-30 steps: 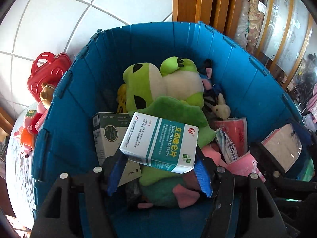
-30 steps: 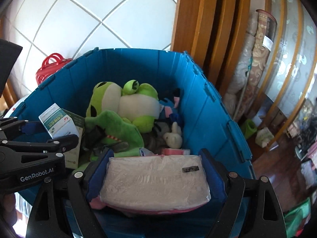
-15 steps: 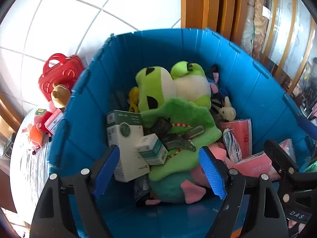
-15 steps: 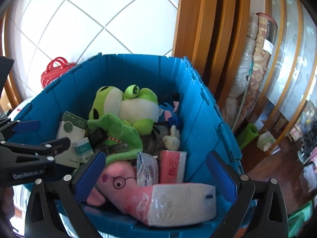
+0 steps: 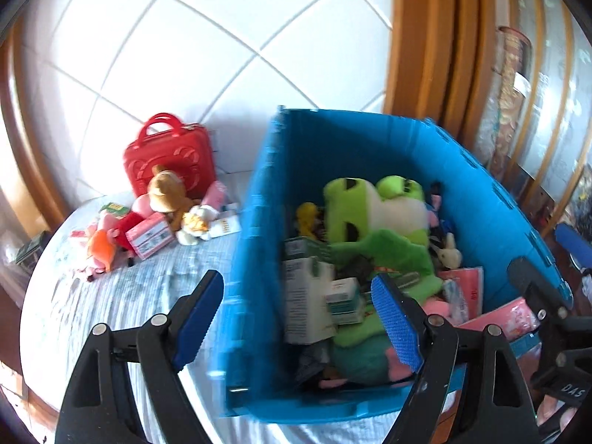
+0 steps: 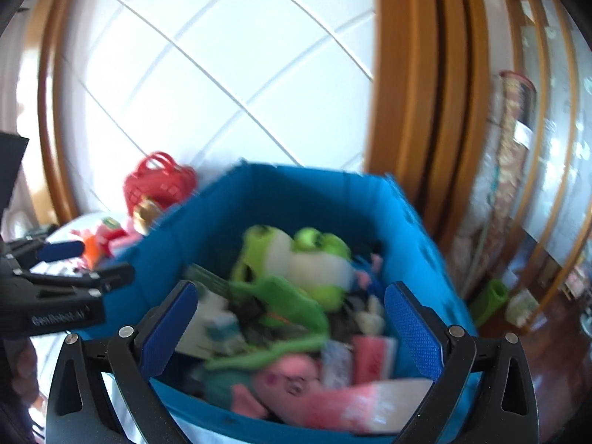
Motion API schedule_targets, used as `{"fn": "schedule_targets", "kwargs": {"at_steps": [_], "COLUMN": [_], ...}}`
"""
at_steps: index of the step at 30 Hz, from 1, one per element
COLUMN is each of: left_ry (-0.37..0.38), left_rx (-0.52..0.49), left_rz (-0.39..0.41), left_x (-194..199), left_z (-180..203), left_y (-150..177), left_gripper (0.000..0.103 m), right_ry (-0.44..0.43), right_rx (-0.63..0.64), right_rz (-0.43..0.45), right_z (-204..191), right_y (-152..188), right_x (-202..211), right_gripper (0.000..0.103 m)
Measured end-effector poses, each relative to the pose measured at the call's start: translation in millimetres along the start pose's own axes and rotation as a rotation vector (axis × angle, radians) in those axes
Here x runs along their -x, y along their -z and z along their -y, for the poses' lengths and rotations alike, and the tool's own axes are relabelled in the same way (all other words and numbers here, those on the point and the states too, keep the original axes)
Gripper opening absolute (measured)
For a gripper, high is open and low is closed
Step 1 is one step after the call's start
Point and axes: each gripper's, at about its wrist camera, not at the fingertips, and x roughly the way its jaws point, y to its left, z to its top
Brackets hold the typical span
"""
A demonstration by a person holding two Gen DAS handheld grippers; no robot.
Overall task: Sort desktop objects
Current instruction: 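Move both tools back toward the remaining items on the table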
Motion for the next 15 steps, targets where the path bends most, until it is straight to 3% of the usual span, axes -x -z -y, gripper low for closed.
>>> {"fn": "schedule_targets", "kwargs": {"at_steps": [6,11,15], "left_ry": [-0.092,-0.153,-0.217], "left_rx": [0.117,0.230,0.263], "left_rz": [0.041,0.051,0.049], "left_x": [13,8,-7], "left_z": [-88,-189,-277], "left_y": [3,13,25], "left_gripper": [0.082,0.082,0.082], "right_ry": [-0.091,-0.155,-0.176], "right_rx": [0.015,0.040,0.069], "right_rz": [-0.011,-0.013,-0.008], "right_z": [-64,-133,-200], "right_y": [-28,-41,-51], "right_x": [-21,-34,-45], "right_gripper": [0.103,0.103,0.103]}}
